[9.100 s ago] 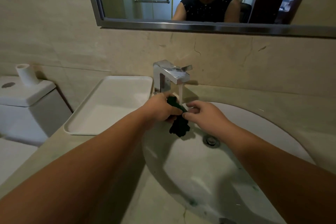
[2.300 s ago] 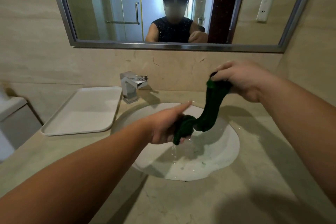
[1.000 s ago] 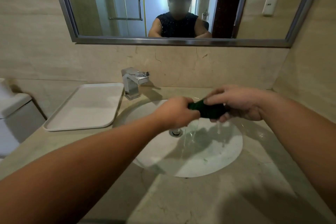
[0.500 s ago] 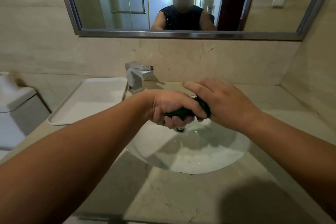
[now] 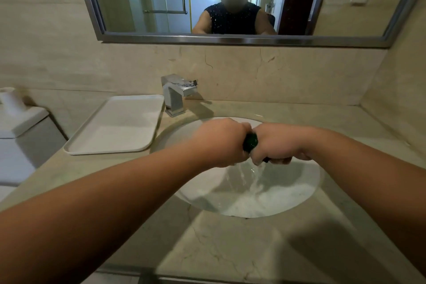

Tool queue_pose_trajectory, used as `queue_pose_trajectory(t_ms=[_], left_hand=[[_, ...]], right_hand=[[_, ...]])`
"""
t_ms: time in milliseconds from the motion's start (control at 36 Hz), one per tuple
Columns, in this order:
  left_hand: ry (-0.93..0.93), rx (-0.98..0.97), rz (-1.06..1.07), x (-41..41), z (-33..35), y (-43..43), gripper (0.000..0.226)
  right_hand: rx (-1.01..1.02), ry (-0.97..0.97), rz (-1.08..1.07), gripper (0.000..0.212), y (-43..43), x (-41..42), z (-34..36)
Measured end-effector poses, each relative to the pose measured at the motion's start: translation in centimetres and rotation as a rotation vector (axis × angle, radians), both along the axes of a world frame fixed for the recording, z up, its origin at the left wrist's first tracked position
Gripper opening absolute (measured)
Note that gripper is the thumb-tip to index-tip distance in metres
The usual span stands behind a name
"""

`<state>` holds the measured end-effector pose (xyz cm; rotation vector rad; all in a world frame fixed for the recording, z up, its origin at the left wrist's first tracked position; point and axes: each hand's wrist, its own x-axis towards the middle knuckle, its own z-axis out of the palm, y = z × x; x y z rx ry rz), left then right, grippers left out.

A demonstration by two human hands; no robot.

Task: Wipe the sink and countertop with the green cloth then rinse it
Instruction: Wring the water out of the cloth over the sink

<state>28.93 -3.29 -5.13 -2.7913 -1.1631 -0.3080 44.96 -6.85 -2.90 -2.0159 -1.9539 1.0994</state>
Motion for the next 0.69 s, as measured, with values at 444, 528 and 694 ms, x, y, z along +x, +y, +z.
queue_pose_trajectory(t_ms=[444,528,694], left_hand=[[-0.826,-0.913,0.229,-3.3,0.2,3.5,0.017],[-1.007,-1.357,0.246,-3.7,0.4,3.6,0.016],[-0.876,-1.813,0.022,-4.4,2.3,3.1,0.013]], right_hand=[[0.411,0.874,-0.414,0.053,-0.2,-1.3,0.0],[0.722,0.264,-0.085,0.072,-1.0,-1.5,-0.7],[1.156,-0.539,0.291,0.090,-0.7,-0.3,-3.4]])
